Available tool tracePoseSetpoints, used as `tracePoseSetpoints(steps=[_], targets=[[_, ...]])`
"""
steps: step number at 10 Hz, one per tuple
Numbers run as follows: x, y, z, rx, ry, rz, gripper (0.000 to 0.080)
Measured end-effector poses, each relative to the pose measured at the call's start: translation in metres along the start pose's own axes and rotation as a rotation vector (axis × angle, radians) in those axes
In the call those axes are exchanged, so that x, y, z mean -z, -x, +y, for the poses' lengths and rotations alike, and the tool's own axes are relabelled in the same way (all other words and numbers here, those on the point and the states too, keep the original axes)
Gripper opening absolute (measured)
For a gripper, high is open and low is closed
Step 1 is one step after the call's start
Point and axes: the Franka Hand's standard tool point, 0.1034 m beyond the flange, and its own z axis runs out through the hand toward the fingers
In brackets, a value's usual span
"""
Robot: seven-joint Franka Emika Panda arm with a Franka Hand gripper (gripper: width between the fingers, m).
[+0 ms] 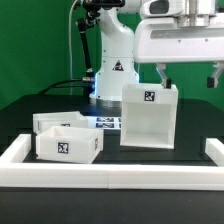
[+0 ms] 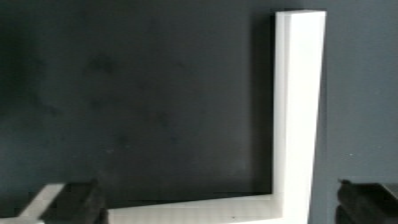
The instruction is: Assemble drawer
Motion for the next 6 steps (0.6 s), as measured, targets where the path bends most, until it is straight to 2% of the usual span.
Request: tracePoseSetpoints(steps=[2,6], targets=[[0.0071,0.0215,0.006,-0.001,0.007,0.005,0.065],[0.0048,0.021,0.0052,0.0,0.006,0.001,0.065]])
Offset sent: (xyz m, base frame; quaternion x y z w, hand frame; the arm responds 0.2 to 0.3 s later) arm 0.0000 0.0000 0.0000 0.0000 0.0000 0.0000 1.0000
